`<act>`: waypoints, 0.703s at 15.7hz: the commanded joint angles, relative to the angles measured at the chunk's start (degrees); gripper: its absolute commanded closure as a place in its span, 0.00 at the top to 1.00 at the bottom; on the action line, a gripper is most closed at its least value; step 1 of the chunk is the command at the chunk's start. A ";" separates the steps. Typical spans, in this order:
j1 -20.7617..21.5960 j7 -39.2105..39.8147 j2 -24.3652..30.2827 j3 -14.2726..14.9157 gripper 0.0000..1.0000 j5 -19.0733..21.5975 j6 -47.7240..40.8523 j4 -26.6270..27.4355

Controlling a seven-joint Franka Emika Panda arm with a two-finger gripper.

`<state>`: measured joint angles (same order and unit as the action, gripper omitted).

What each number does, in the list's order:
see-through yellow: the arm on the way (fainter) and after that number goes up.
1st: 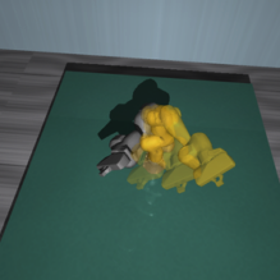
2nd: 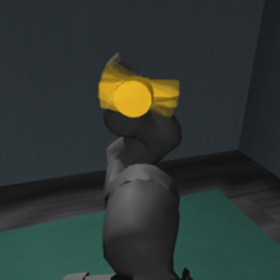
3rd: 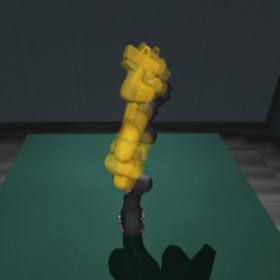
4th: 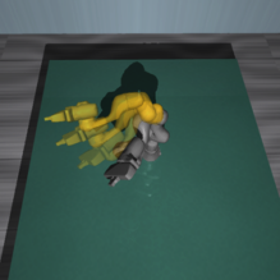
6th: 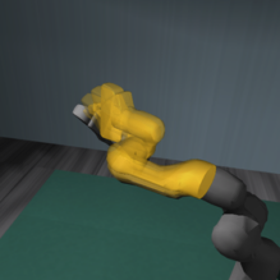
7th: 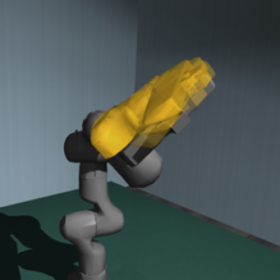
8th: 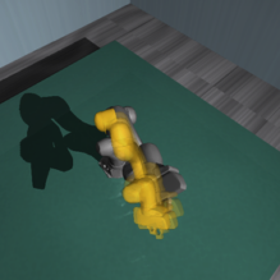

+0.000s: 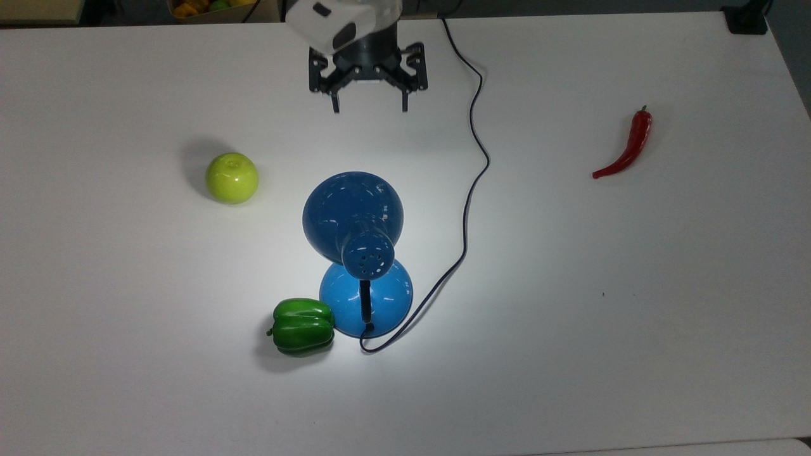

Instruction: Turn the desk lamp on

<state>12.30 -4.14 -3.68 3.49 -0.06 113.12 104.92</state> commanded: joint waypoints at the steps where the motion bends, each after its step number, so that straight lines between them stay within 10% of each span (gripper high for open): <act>1: 0.27 -5.79 4.90 -0.41 1.00 -1.08 -12.89 -3.57; 11: -2.72 0.86 6.93 -3.14 1.00 0.94 -14.17 -6.92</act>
<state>10.29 -7.89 4.27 0.36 -0.03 95.66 98.48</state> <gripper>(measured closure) 0.000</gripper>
